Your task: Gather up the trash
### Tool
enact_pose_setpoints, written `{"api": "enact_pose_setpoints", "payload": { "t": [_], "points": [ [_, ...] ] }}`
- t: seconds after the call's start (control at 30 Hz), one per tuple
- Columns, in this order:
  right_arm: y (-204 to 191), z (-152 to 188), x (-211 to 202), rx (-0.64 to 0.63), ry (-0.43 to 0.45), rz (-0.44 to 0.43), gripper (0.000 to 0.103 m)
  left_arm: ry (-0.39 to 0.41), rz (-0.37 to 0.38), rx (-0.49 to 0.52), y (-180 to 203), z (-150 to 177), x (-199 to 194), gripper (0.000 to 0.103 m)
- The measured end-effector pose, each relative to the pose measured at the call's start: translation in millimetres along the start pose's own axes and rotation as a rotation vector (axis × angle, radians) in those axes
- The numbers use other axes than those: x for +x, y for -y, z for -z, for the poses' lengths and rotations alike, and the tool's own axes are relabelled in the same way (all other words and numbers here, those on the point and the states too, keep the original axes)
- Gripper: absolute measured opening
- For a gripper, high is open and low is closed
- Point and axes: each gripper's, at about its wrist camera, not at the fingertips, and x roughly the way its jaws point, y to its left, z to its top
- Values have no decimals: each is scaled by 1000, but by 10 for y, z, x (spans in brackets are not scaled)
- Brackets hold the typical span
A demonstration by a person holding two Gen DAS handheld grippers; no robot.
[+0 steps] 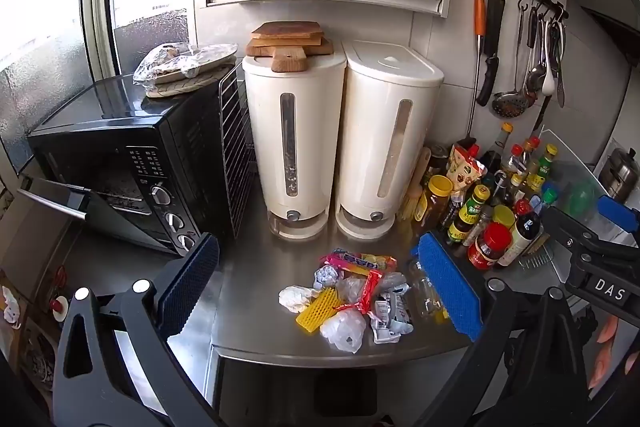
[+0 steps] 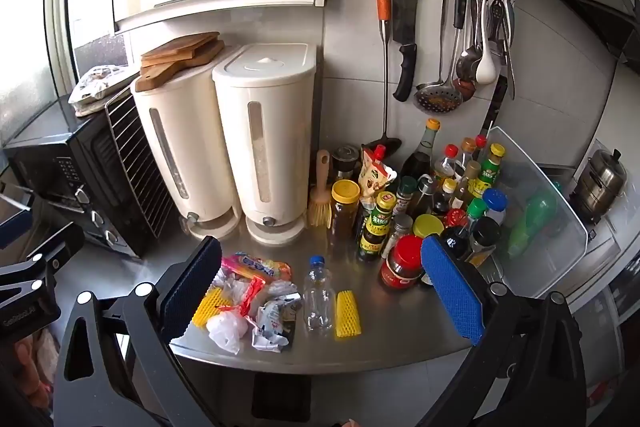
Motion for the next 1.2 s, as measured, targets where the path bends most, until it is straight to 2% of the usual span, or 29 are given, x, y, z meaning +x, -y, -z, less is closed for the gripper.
{"api": "enact_pose_setpoints", "payload": {
  "t": [0.17, 0.27, 0.47, 1.2],
  "points": [
    [-19, 50, 21, 5, -3, -4, 100, -1, -10, 7, 26, -43, -11, 95],
    [-3, -32, -33, 3, 1, -4, 100, -3, -14, 10, 55, -67, 1, 95],
    [2, -37, -94, 0, 13, 3, 100, 8, 4, 3, -13, -30, -39, 95],
    [-48, -49, -12, -9, 6, 1, 100, 10, -1, 5, -45, -43, -15, 95]
  ]
}}
